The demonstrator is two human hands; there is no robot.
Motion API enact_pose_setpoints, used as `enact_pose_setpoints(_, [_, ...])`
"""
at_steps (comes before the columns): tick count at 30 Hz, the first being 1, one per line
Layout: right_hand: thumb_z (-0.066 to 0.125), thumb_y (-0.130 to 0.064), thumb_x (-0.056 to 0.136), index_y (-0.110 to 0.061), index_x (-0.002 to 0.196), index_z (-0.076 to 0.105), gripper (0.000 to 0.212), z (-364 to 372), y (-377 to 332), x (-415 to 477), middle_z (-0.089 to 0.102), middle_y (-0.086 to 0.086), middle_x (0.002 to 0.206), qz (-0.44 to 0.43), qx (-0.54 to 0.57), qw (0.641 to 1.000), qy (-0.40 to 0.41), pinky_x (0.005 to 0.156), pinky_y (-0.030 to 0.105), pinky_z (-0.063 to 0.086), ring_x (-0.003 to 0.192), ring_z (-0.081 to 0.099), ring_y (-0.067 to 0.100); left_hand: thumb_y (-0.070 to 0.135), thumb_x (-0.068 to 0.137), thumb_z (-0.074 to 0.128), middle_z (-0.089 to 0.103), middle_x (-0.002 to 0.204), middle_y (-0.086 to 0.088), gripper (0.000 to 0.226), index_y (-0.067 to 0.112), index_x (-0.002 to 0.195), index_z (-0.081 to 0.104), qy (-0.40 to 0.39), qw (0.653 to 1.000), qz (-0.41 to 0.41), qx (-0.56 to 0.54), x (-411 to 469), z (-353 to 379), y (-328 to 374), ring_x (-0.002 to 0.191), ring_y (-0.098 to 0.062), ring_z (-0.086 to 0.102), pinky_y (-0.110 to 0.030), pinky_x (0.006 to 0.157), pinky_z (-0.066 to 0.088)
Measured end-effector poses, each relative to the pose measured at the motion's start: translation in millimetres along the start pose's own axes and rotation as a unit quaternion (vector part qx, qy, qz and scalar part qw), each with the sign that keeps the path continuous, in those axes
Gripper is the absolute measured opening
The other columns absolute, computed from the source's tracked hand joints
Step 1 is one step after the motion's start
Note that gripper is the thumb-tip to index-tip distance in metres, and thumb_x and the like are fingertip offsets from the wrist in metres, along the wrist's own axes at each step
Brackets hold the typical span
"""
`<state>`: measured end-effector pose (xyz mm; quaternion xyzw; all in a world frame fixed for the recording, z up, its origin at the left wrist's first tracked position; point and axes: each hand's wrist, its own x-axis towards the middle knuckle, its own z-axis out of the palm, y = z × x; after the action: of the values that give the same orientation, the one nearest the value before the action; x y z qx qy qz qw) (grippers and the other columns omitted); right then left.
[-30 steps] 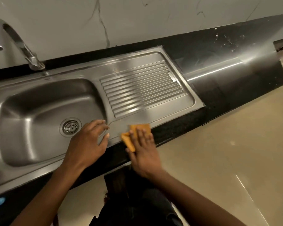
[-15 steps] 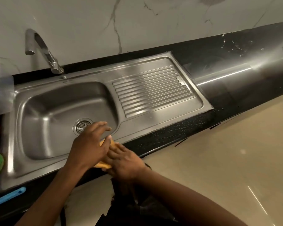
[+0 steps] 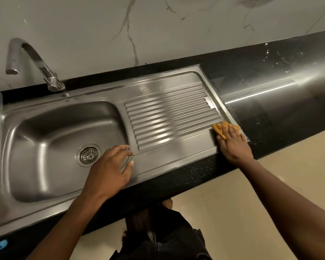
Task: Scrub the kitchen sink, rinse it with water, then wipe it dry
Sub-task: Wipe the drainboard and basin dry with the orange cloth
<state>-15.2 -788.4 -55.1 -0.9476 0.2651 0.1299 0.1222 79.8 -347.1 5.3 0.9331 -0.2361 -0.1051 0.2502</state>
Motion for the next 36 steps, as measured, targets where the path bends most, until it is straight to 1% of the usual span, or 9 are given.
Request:
enact_pose_setpoints(5, [0.013, -0.058, 0.108, -0.027, 0.164, -0.017, 0.071, 23.3, -59.7, -1.0, -0.019, 0.008, 0.172, 0.001, 0.025, 1.0, 0.009, 0.13, 0.051, -0.003, 0.159, -0.015, 0.031, 0.033, 0.097, 0.069, 0.058, 0.145, 0.014, 0.027, 0.032, 0.124, 0.071, -0.004, 1.0, -0.003, -0.006, 23.3, 8.0, -0.1, 0.134, -0.01, 0.053, -0.033, 0.105, 0.045])
enact_pose_setpoints(8, [0.007, -0.059, 0.107, -0.024, 0.161, -0.025, 0.072, 46.1, -122.3, -21.6, -0.028, 0.01, 0.168, -0.066, 0.034, 0.997, -0.014, 0.129, 0.049, -0.009, 0.156, -0.027, 0.031, 0.033, 0.097, 0.068, 0.058, 0.145, 0.015, 0.027, 0.033, 0.124, 0.07, -0.007, 1.0, -0.005, -0.008, 37.4, 12.8, 4.1, 0.134, -0.01, 0.052, -0.035, 0.104, 0.046])
enact_pose_setpoints(14, [0.019, -0.055, 0.106, -0.027, 0.165, -0.012, 0.073, 90.8, -241.2, -76.2, -0.021, 0.007, 0.171, -0.263, 0.031, 0.959, -0.102, 0.129, 0.052, -0.006, 0.156, -0.028, 0.025, 0.039, 0.094, 0.06, 0.06, 0.141, 0.013, 0.029, 0.032, 0.121, 0.071, 0.002, 1.0, -0.004, -0.016, 63.5, 20.0, 15.3, 0.132, -0.012, 0.055, -0.038, 0.104, 0.05])
enact_pose_setpoints(17, [0.022, -0.053, 0.108, -0.028, 0.167, 0.005, 0.066, 85.4, -240.0, -77.7, -0.005, 0.007, 0.175, -0.344, 0.024, 0.932, -0.112, 0.129, 0.05, -0.008, 0.159, -0.019, 0.024, 0.034, 0.096, 0.066, 0.057, 0.145, 0.015, 0.029, 0.033, 0.125, 0.069, -0.006, 1.0, -0.016, -0.01, 76.3, 22.5, 20.0, 0.135, -0.01, 0.053, -0.039, 0.104, 0.051])
enact_pose_setpoints(21, [0.029, -0.05, 0.108, -0.028, 0.167, 0.016, 0.064, 62.8, -176.5, -59.1, 0.015, 0.006, 0.174, -0.433, -0.027, 0.896, -0.094, 0.131, 0.046, 0.001, 0.161, 0.007, 0.025, 0.034, 0.096, 0.068, 0.058, 0.145, 0.015, 0.027, 0.034, 0.123, 0.069, -0.003, 1.0, -0.015, -0.006, 88.2, 29.2, 28.8, 0.135, -0.01, 0.053, -0.036, 0.1, 0.051])
enact_pose_setpoints(26, [0.025, -0.05, 0.11, -0.024, 0.166, 0.023, 0.062, 32.9, -67.0, -39.4, 0.016, 0.005, 0.171, -0.271, -0.072, 0.96, -0.018, 0.128, 0.034, -0.011, 0.16, 0.017, 0.024, 0.034, 0.097, 0.067, 0.059, 0.142, 0.016, 0.024, 0.033, 0.12, 0.071, 0.005, 0.999, -0.021, -0.024, 101.6, 41.2, 41.6, 0.132, -0.01, 0.055, -0.034, 0.097, 0.051])
enact_pose_setpoints(30, [-0.001, -0.055, 0.108, -0.021, 0.166, -0.002, 0.068, 10.6, -6.8, -16.1, -0.004, 0.002, 0.173, -0.102, -0.077, 0.992, -0.001, 0.128, 0.037, -0.014, 0.16, -0.011, 0.019, 0.032, 0.095, 0.07, 0.059, 0.143, 0.017, 0.026, 0.033, 0.121, 0.071, -0.004, 0.999, -0.026, -0.028, 111.0, 50.8, 50.0, 0.131, -0.008, 0.056, -0.03, 0.098, 0.049])
enact_pose_setpoints(32, [-0.001, -0.056, 0.107, -0.019, 0.166, -0.005, 0.07, 10.9, -4.0, 2.6, -0.005, 0.004, 0.173, -0.068, -0.027, 0.997, 0.018, 0.13, 0.038, -0.009, 0.16, -0.011, 0.019, 0.032, 0.095, 0.07, 0.059, 0.142, 0.018, 0.026, 0.033, 0.121, 0.071, -0.009, 0.999, -0.024, -0.026, 115.9, 54.0, 54.4, 0.131, -0.007, 0.056, -0.029, 0.098, 0.048])
enact_pose_setpoints(36, [0.02, -0.05, 0.111, -0.017, 0.167, 0.001, 0.068, 13.5, -32.4, 46.0, 0.002, 0.007, 0.175, 0.011, 0.137, 0.988, 0.065, 0.132, 0.046, 0.007, 0.162, -0.001, 0.02, 0.031, 0.096, 0.07, 0.059, 0.141, 0.017, 0.025, 0.033, 0.121, 0.072, -0.003, 0.999, -0.027, -0.019, 122.6, 53.6, 59.2, 0.131, -0.007, 0.055, -0.03, 0.097, 0.05])
